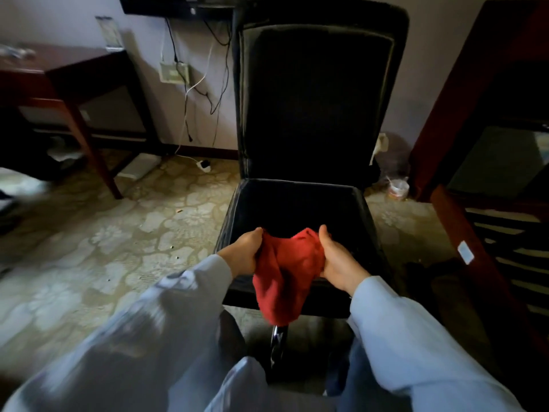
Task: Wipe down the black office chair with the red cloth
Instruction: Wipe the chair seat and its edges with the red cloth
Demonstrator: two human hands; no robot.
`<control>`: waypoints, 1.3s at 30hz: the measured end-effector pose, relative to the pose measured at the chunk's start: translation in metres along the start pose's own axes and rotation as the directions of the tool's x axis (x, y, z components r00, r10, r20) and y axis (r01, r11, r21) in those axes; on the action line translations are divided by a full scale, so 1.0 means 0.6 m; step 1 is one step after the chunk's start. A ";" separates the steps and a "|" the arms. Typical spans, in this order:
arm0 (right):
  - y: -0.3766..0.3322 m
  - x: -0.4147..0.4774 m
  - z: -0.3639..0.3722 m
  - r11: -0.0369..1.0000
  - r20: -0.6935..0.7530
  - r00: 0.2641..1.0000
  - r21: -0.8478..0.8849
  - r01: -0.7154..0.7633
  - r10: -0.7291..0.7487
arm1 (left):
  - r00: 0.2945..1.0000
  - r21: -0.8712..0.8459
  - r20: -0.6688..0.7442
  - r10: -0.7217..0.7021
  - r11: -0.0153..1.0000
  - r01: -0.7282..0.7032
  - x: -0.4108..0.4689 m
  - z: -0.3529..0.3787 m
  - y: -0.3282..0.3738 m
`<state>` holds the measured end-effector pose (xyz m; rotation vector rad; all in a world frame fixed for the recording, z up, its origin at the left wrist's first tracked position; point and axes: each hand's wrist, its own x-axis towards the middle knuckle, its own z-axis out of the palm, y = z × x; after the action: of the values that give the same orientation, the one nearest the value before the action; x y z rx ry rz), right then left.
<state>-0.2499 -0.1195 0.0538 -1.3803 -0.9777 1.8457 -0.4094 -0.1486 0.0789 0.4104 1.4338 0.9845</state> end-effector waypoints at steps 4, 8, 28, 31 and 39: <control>0.008 -0.007 -0.003 0.995 0.125 0.992 -0.101 -0.016 0.029 | 0.991 -0.005 0.114 -0.070 0.997 0.071 -0.014 -0.021 0.004; 0.008 0.002 -0.030 0.981 -0.095 0.993 -0.186 0.047 -0.066 | 1.000 0.259 -0.015 -0.015 0.966 0.018 0.004 -0.045 0.002; -0.015 0.009 -0.045 0.417 0.294 0.944 -0.847 0.330 -0.149 | 0.787 0.925 0.288 0.546 0.053 -0.376 0.012 -0.090 0.024; -0.013 0.015 -0.050 0.581 0.227 0.931 -0.732 0.356 -0.285 | 0.787 0.895 0.241 0.568 0.183 -0.406 0.020 -0.103 0.023; 0.004 -0.004 0.038 0.994 -0.041 0.998 -0.097 0.045 -0.049 | 0.810 0.500 -0.174 0.560 0.759 -0.417 0.016 -0.062 -0.014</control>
<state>-0.2713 -0.1271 0.0573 -1.4357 -1.0801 1.7474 -0.4433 -0.1578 0.0611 1.0581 1.9037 1.1786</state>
